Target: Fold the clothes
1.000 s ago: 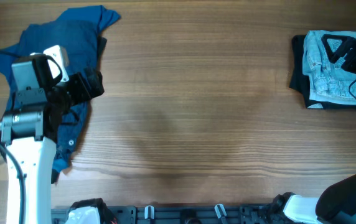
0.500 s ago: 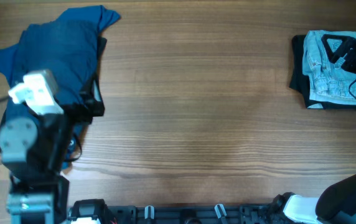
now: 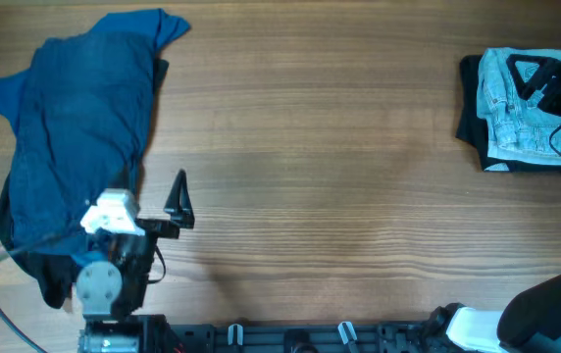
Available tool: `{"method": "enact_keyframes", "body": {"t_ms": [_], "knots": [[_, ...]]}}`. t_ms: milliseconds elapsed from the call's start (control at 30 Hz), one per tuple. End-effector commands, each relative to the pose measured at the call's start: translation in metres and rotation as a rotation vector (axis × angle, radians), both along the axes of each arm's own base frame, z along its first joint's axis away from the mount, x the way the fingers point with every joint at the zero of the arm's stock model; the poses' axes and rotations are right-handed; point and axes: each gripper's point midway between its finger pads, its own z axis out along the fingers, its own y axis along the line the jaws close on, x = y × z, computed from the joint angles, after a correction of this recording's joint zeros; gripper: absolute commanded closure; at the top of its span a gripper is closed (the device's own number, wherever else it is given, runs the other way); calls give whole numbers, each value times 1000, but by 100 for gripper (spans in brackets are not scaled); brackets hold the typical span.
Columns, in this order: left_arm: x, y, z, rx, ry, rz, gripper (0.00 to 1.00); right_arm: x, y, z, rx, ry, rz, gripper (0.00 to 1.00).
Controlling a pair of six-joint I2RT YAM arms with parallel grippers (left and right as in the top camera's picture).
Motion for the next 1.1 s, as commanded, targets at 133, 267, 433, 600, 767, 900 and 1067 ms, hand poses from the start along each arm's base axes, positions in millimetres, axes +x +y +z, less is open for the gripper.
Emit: {"method": "enact_keyframes", "body": {"t_ms": [133,267,433,600,767,900,1067], "knots": [[-3,3,-39,12,23,21,0,2,0,-6,11,14,-1,0],[-4,7,-65,14,111,43,0,2,0,-6,10,13,-1,0],[-6,14,-81,20,175,84,0,2,0,-6,10,13,-1,0],[-8,14,-68,15,117,83,0,2,0,-6,11,14,-1,0],[-8,14,-69,16,121,83,0,2,0,-6,10,13,-1,0],[-8,14,-70,16,125,83,0,2,0,-6,10,13,-1,0],[-8,14,-70,16,125,83,0,2,0,-6,10,13,-1,0]]}}
